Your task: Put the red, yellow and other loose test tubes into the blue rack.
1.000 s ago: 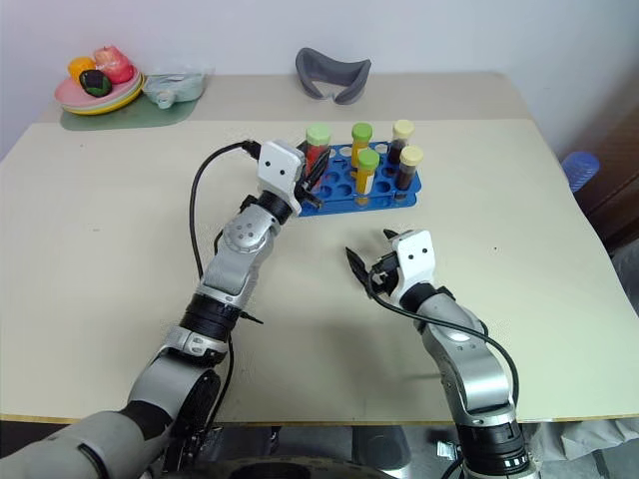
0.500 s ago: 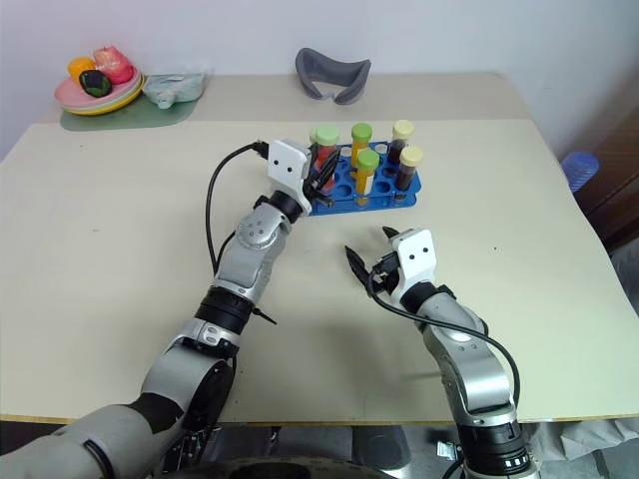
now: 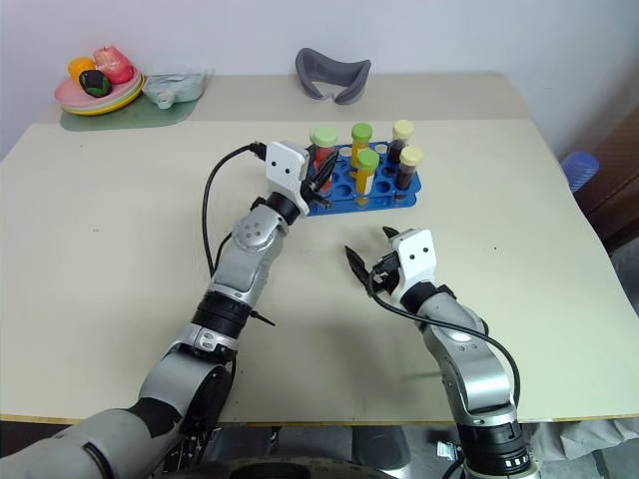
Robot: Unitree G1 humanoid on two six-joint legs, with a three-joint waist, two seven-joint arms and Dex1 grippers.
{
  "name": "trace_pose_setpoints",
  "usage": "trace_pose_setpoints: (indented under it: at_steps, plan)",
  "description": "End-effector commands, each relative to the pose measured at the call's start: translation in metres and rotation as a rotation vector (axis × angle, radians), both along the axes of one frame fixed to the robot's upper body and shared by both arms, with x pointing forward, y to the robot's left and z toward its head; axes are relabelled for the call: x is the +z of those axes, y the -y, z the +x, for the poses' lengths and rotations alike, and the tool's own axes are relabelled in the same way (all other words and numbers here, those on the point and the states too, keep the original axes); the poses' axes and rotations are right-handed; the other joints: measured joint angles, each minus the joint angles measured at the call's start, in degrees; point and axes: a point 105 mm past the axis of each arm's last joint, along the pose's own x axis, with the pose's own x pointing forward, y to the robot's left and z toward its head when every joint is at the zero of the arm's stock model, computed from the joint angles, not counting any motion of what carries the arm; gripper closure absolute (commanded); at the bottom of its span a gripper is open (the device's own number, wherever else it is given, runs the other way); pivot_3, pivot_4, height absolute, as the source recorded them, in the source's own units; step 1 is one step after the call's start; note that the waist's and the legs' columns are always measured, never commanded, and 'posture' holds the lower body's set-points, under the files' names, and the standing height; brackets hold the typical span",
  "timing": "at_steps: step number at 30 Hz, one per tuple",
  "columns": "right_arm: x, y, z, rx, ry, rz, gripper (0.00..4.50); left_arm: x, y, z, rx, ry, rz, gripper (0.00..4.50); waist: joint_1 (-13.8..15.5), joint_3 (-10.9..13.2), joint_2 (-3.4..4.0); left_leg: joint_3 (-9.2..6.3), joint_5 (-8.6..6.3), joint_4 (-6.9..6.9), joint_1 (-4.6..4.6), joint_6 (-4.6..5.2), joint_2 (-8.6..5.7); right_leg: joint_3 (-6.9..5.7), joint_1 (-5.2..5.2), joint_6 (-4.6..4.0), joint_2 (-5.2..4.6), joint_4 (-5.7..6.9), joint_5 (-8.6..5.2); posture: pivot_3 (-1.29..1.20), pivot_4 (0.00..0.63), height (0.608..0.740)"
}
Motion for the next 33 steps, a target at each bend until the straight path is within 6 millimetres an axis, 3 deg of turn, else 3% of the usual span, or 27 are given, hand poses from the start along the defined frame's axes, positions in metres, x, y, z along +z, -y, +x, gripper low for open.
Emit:
trace_pose_setpoints:
  at_steps: [1,21,28,29,33]
  plan:
    - [0.008,0.0,0.001,0.005,0.033,0.009,0.29,0.007,0.003,-0.004,-0.011,0.034,0.003,3.72,0.0,0.0,0.0,0.0,0.0,0.0,0.0,0.0,0.0,0.0,0.0,0.0,0.0,0.0,0.0,0.0,0.15,0.74]
    - [0.008,0.0,0.001,0.005,0.037,0.0,0.29,0.002,0.009,-0.001,-0.036,0.016,-0.038,3.72,0.0,0.0,0.0,-0.01,0.0,0.0,0.01,0.0,0.0,-0.01,0.03,0.0,0.0,-0.02,0.0,0.0,0.15,0.74]
    - [0.018,0.001,0.003,-0.013,0.079,0.012,0.29,0.011,0.002,-0.005,-0.056,0.03,-0.063,0.27,0.0,0.0,0.0,-0.01,0.0,-0.01,0.01,0.0,0.0,-0.01,0.02,0.0,0.0,-0.02,0.0,0.0,0.15,0.74]
    - [0.021,0.003,0.004,-0.018,0.086,0.013,0.29,0.014,0.0,-0.007,-0.066,0.036,-0.067,0.03,0.0,0.0,0.0,-0.01,0.0,-0.01,0.01,0.0,0.0,-0.01,0.02,0.0,0.0,-0.02,0.0,0.0,0.15,0.74]
    - [0.034,0.013,0.007,-0.013,0.117,0.005,0.29,0.02,-0.017,-0.02,-0.083,0.042,-0.102,0.03,0.0,0.0,0.01,-0.01,0.0,-0.01,0.01,0.0,0.0,-0.01,0.03,0.0,0.0,-0.02,0.0,0.0,0.15,0.74]
